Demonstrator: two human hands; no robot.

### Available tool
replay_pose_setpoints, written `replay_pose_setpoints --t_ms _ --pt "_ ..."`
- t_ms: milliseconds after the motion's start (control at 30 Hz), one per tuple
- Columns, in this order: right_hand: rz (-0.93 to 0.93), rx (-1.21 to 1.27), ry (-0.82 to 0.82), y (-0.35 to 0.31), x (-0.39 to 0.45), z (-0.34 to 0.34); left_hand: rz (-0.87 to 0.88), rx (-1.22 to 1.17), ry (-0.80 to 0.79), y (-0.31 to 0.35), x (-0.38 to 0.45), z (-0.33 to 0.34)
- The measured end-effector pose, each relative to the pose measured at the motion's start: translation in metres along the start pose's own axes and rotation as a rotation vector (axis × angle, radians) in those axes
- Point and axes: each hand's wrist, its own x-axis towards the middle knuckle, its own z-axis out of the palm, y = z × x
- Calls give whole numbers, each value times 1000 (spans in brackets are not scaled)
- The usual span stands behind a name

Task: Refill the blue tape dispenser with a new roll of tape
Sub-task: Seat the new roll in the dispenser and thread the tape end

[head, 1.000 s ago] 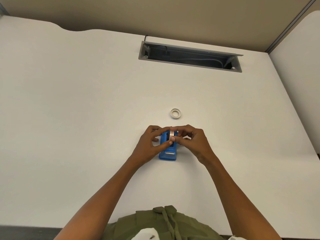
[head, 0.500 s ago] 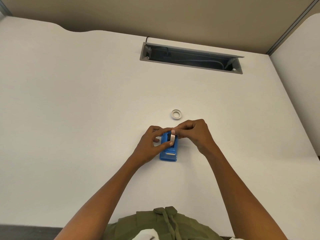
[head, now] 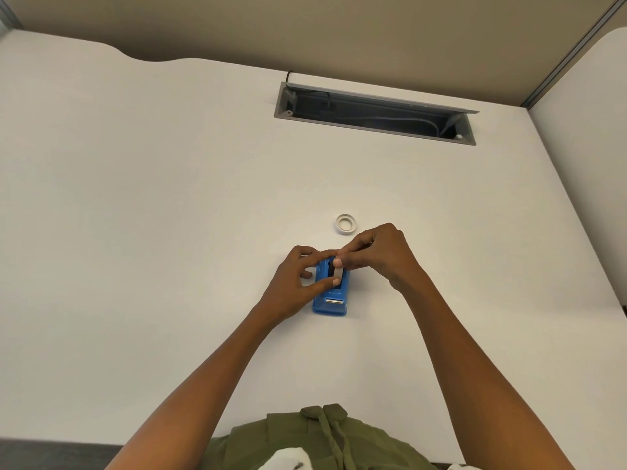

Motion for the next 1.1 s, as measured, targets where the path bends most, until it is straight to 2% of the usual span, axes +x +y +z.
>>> replay_pose_setpoints --t_ms 267,400,500,667,833,1100 --pt "132 156 11 -3 3 2 7 0 16 0 -1 1" --pt "185 224 87 0 4 9 12 7 11 1 -2 1" --pt "128 159 162 4 5 15 23 2 15 1 -4 2" --pt "-15 70 124 19 -3 12 23 -19 16 1 -5 0" --pt "-179 -51 161 40 -19 14 21 -21 32 1 -5 2" --pt "-102 23 180 37 -17 19 35 -45 61 5 -7 1"
